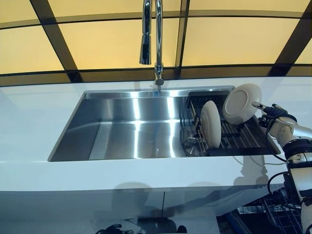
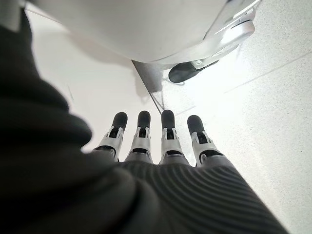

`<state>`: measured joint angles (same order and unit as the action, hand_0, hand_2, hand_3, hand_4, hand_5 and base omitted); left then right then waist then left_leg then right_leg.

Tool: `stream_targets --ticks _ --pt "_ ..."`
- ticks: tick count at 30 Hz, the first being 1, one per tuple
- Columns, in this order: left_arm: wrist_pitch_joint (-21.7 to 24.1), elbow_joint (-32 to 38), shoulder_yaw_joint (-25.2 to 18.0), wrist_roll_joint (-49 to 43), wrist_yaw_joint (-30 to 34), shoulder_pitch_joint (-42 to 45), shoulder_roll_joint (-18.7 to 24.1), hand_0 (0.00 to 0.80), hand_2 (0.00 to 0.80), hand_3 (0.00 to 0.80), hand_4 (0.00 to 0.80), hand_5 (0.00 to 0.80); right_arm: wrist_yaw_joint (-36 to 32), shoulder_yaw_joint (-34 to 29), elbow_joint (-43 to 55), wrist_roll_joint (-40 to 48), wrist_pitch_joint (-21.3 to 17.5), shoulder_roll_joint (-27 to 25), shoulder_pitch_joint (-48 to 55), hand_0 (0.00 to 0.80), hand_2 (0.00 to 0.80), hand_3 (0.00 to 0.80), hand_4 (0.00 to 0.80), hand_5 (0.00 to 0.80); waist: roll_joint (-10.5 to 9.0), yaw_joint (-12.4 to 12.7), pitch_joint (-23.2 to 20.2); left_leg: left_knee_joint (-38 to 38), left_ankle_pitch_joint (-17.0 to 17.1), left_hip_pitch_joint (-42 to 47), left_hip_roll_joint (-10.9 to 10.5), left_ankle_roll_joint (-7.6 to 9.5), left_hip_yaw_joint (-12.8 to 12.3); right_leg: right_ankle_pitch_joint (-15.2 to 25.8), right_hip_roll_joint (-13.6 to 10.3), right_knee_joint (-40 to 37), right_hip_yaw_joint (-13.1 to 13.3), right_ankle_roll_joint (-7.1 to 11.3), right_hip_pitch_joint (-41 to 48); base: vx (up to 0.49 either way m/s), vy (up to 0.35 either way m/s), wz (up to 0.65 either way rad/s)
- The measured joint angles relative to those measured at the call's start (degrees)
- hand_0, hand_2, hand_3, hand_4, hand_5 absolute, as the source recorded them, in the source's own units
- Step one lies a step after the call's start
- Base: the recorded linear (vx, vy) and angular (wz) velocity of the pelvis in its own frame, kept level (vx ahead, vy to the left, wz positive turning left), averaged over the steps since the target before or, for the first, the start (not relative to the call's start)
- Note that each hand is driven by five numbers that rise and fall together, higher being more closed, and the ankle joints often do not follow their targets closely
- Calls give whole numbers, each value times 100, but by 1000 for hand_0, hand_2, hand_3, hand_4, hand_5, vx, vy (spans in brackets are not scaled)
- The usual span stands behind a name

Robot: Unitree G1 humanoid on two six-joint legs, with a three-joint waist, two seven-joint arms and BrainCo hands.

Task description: Take plates into dishwasher

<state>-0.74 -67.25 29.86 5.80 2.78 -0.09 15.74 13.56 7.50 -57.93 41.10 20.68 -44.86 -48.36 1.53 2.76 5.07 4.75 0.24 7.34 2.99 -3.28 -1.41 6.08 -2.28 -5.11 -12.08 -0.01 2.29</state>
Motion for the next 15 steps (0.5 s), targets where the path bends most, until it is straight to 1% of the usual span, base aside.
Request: stream_targets --ticks 9,15 --pt "0 9 -1 0 1 -1 0 0 0 0 0 0 0 2 -147 -9 89 -96 -115 0 0 0 0 0 32 39 19 -2 0 1 1 -1 7 -6 0 1 -17 0 11 0 0 0" --pt "1 41 -3 0 2 -3 1 0 0 0 0 0 -2 3 -147 -10 104 -128 -131 0 0 0 0 0 23 117 25 -3 0 1 1 -2 14 -8 -1 4 -25 2 17 0 0 0"
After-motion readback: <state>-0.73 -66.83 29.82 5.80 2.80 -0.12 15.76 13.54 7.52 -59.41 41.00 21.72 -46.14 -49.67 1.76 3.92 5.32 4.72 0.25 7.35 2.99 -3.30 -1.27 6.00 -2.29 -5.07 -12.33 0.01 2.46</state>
